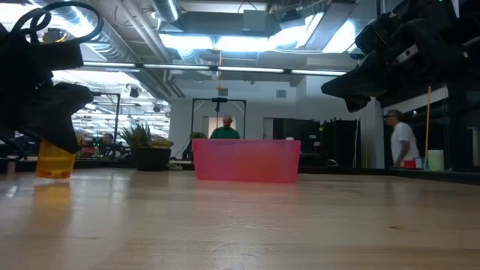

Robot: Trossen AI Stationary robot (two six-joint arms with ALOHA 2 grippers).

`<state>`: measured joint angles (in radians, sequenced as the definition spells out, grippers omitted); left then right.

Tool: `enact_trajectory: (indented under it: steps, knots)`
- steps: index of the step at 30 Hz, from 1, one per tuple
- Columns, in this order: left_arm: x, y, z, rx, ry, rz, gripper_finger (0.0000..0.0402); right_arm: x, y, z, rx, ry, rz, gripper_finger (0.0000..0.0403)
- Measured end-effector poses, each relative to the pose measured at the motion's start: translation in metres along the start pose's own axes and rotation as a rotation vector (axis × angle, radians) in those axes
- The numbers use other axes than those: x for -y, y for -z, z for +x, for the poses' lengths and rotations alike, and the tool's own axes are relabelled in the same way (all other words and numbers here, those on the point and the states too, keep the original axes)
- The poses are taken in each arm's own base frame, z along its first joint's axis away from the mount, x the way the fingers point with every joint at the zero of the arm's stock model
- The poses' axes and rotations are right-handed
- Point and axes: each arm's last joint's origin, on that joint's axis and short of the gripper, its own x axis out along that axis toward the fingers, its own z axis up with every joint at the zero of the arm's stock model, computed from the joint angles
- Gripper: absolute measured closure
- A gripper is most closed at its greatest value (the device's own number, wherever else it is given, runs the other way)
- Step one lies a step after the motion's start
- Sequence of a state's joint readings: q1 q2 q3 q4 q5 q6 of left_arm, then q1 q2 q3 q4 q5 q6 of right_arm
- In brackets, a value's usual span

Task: Pick and place pill bottles into a basket
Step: Put the orange pill bottle into the red bin

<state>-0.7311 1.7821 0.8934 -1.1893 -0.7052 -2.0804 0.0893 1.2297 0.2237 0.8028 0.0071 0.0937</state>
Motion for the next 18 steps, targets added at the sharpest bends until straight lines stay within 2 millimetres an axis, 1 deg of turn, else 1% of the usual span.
enact_trajectory:
  steps: [10,15,18]
  knots:
    - [0.01,-0.012,-0.018,0.009,0.014,0.084,0.0194,0.0,0.0,0.0,0.0,0.0,0.001,0.0387]
    - [0.014,-0.025,-0.033,-0.01,0.078,0.118,0.0194,0.0,0.0,0.0,0.0,0.0,0.002,0.0387]
    - [0.014,-0.037,-0.043,0.019,0.137,0.143,0.0194,0.0,0.0,0.0,0.0,0.0,0.003,0.0387]
